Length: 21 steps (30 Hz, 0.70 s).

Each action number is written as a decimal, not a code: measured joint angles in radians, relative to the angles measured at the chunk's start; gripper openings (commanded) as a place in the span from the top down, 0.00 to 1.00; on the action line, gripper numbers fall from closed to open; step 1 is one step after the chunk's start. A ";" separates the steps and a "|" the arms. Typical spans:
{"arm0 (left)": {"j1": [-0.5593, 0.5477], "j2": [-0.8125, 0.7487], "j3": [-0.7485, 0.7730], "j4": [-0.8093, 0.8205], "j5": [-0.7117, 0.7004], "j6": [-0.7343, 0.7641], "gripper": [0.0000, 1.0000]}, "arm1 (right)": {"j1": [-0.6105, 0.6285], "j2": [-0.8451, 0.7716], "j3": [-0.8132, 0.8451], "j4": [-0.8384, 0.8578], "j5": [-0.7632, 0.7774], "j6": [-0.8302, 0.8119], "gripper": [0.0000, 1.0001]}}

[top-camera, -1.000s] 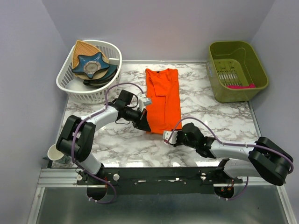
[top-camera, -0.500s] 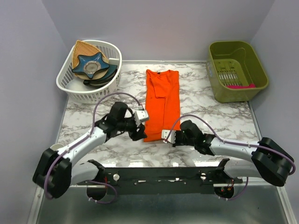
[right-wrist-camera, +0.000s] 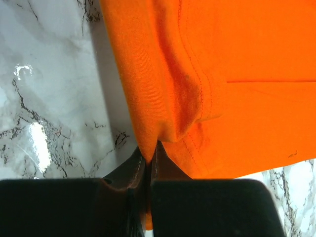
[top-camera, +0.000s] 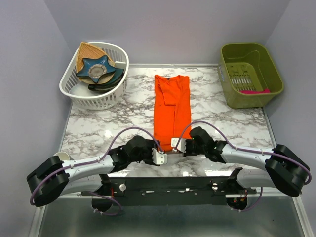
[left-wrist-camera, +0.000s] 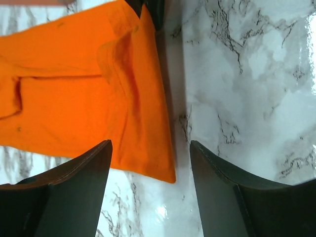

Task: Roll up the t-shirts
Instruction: Roll the T-shirt to the center of the board.

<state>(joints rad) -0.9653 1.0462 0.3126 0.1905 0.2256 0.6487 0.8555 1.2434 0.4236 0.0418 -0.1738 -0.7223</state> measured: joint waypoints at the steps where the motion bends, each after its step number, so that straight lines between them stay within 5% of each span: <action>1: -0.021 0.006 -0.006 0.028 -0.032 0.009 0.27 | 0.000 0.000 0.000 -0.003 -0.001 0.000 0.95; 16: -0.137 0.177 -0.100 0.295 -0.262 0.206 0.35 | -0.020 0.001 0.026 -0.062 -0.033 0.025 0.95; 21: -0.138 0.250 -0.096 0.374 -0.286 0.254 0.52 | -0.026 0.006 0.032 -0.072 -0.040 0.034 0.95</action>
<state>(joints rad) -1.1038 1.2964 0.2169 0.5644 -0.0605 0.9031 0.8295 1.2495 0.4561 -0.0303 -0.2142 -0.6880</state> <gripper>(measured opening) 0.605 0.106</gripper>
